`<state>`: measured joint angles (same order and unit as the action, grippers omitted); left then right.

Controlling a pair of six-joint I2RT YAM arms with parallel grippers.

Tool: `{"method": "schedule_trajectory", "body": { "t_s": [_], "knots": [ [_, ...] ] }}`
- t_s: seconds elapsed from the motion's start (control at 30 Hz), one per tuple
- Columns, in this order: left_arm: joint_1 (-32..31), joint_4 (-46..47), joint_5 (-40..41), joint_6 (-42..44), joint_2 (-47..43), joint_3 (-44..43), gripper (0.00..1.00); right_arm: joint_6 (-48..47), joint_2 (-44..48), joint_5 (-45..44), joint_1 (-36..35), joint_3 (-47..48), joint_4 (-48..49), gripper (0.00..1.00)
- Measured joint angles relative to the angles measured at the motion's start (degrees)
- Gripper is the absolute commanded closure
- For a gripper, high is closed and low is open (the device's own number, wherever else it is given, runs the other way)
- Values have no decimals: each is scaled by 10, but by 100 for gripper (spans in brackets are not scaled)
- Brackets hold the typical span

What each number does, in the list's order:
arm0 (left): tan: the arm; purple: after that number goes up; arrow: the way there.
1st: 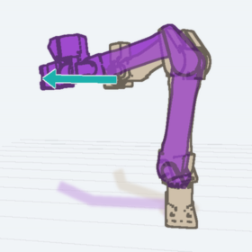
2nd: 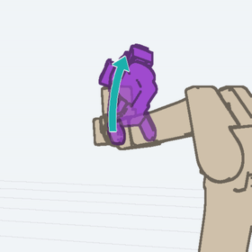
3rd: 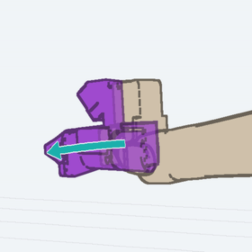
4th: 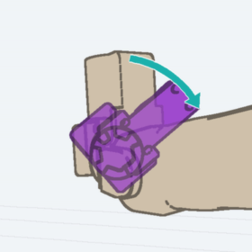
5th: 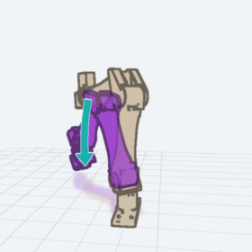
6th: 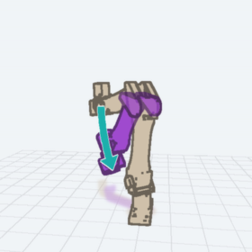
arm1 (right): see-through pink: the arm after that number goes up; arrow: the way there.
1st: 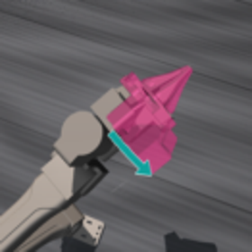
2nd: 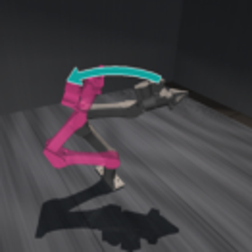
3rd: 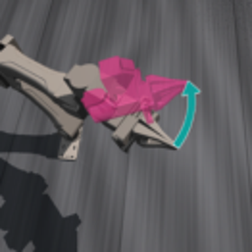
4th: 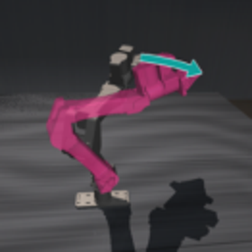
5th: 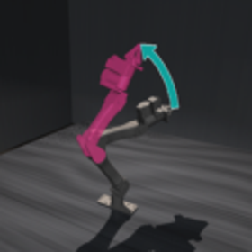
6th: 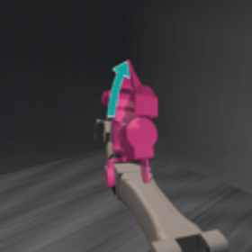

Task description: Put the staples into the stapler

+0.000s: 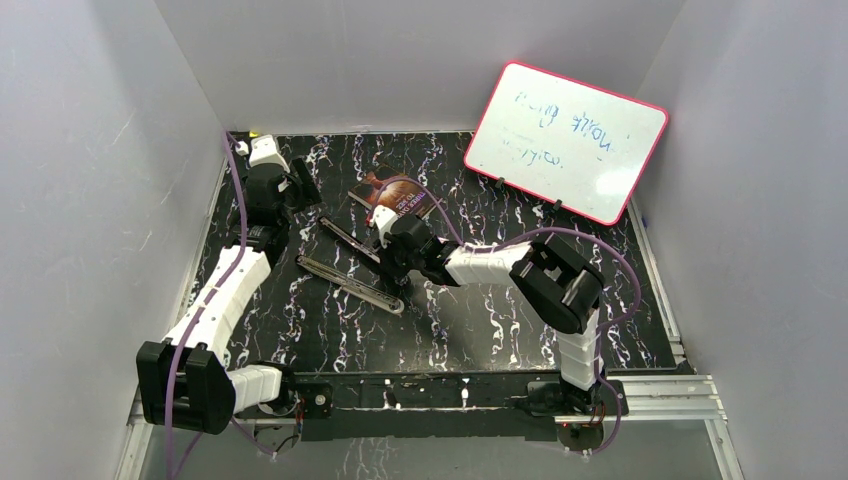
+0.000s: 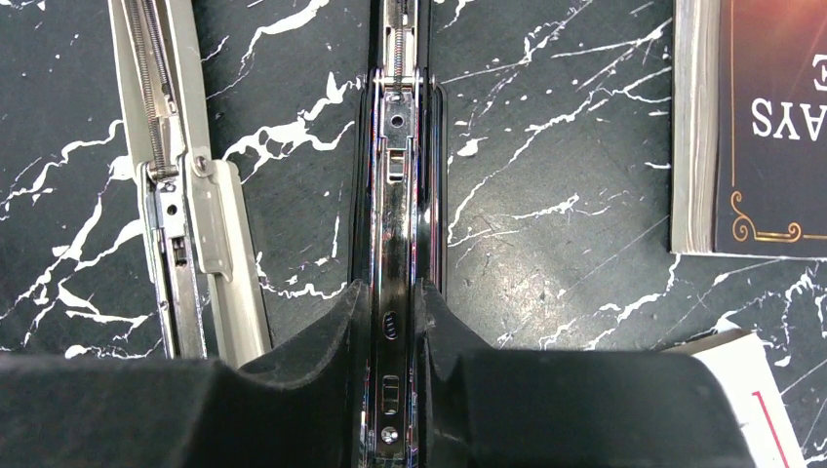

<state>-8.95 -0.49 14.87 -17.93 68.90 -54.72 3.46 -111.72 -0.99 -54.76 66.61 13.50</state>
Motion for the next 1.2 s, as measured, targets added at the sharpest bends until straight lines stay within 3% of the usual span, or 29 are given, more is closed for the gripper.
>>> {"method": "schedule_trajectory", "body": {
  "t_s": [0.13, 0.53, 0.67, 0.87, 1.07, 1.2],
  "knots": [
    [0, 0, 0, 2, 0, 0, 30, -15, 0, 11, 0, 0, 0, 84],
    [0, 0, 1, 4, 0, 0, 30, -47, 0, 17, 0, 1, 1, 85],
    [0, 0, 1, 4, 0, 0, 30, -62, 0, 23, 0, 1, 2, 78],
    [0, 0, 1, 5, 0, 0, 32, -68, 0, 28, 0, 0, 0, 48],
    [0, 0, 1, 6, 0, 0, 32, -46, 46, 20, 0, -19, -2, 45],
    [0, 0, 1, 7, 0, 0, 32, -9, 130, -38, 0, -56, 5, 45]
  ]
}}
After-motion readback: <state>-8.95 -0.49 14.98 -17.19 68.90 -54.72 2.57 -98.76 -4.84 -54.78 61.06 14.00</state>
